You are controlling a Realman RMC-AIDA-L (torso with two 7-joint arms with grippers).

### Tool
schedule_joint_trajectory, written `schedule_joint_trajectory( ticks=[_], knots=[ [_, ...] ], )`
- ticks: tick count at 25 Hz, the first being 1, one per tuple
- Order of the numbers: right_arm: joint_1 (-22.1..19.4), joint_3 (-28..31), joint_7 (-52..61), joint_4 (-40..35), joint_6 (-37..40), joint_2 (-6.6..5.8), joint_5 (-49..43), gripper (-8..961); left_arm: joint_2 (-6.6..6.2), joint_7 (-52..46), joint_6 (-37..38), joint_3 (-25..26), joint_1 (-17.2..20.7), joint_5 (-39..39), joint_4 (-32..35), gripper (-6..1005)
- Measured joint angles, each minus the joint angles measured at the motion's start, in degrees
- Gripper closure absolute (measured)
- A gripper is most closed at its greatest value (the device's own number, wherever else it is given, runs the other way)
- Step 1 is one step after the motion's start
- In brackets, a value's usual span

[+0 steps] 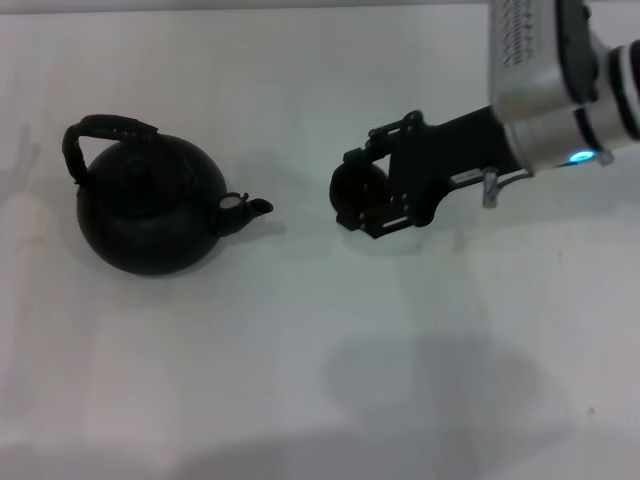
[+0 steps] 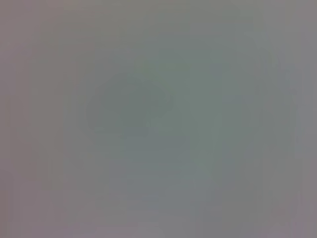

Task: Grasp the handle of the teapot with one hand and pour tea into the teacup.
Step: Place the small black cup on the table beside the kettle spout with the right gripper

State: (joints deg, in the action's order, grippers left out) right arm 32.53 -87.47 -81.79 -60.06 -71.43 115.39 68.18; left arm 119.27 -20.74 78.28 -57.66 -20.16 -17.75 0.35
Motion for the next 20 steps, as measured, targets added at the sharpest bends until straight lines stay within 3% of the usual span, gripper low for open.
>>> schedule_joint_trajectory(
  ticks=[7, 20],
  knots=[
    [0.3, -7.6, 0.0, 1.4, 7.2, 0.1, 2.3, 215, 0.03, 0.0, 0.2, 0.0, -0.1, -0.3, 0.0, 111],
    [3.4, -13.6, -0.1, 8.0, 14.1, 0.51, 2.7, 210, 0.09, 0.0, 0.2, 0.0, -0.1, -1.4, 0.1, 112]
  ],
)
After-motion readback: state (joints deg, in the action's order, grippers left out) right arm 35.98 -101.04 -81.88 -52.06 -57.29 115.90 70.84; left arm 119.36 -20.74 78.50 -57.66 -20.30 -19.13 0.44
